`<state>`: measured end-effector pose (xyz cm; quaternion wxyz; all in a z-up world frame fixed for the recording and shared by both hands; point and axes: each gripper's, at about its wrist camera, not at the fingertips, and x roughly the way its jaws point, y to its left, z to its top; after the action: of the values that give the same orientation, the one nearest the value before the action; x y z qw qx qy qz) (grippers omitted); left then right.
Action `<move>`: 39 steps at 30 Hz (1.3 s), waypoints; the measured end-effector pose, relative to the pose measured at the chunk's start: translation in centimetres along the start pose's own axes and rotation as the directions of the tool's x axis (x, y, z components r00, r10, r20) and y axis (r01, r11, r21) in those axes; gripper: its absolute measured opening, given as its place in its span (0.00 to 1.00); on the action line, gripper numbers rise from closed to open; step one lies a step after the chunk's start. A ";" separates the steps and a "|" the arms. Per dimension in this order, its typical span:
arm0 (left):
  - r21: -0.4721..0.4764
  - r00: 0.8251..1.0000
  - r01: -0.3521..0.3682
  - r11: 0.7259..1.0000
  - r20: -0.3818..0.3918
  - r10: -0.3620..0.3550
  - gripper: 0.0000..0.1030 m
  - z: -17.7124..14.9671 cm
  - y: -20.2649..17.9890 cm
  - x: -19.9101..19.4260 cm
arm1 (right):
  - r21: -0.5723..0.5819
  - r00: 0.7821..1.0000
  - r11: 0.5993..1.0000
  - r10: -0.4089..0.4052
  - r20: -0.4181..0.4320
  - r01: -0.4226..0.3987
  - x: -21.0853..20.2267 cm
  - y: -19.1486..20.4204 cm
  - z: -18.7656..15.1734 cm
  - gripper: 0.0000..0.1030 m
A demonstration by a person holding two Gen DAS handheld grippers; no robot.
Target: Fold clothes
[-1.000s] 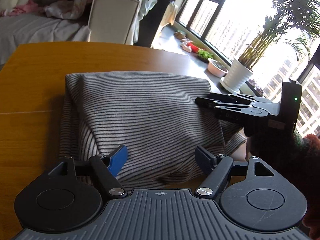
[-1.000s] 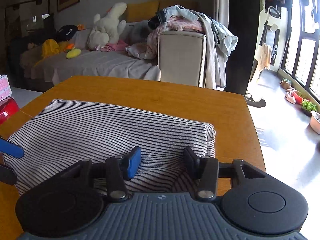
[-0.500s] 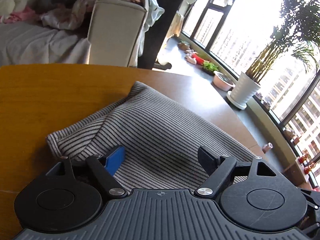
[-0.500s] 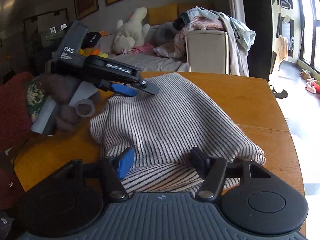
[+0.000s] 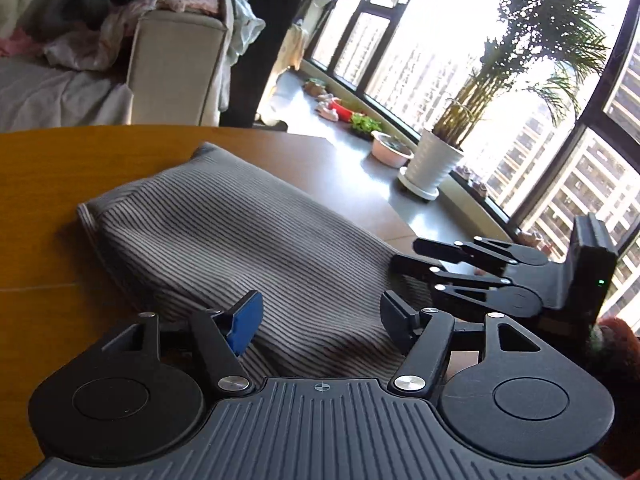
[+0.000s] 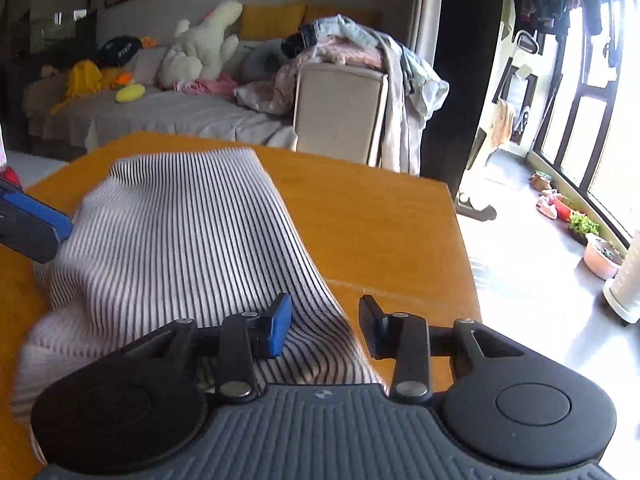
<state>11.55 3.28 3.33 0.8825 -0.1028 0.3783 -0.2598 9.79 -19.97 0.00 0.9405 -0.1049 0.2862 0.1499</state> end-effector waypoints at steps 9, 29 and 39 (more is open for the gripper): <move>-0.007 0.992 -0.124 0.992 -0.035 0.124 0.66 0.3 2.8 3.3 | -0.031 0.999 0.999 0.031 -0.018 -0.031 -3.2 2.2 -1.7 0.36; 0.030 0.991 -0.131 0.991 0.000 0.131 0.64 0.0 2.1 2.3 | -0.052 0.990 0.988 0.144 -0.006 -0.144 -4.6 4.5 0.4 0.41; 0.039 0.995 -0.101 0.994 0.004 0.101 0.63 -0.5 1.7 2.0 | -0.069 0.984 0.982 0.175 -0.032 -0.177 -5.6 6.0 0.0 0.39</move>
<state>13.03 3.60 1.11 0.8967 -0.0666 0.3771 -0.2222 3.25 -15.59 2.51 0.9155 -0.1147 0.3007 0.2415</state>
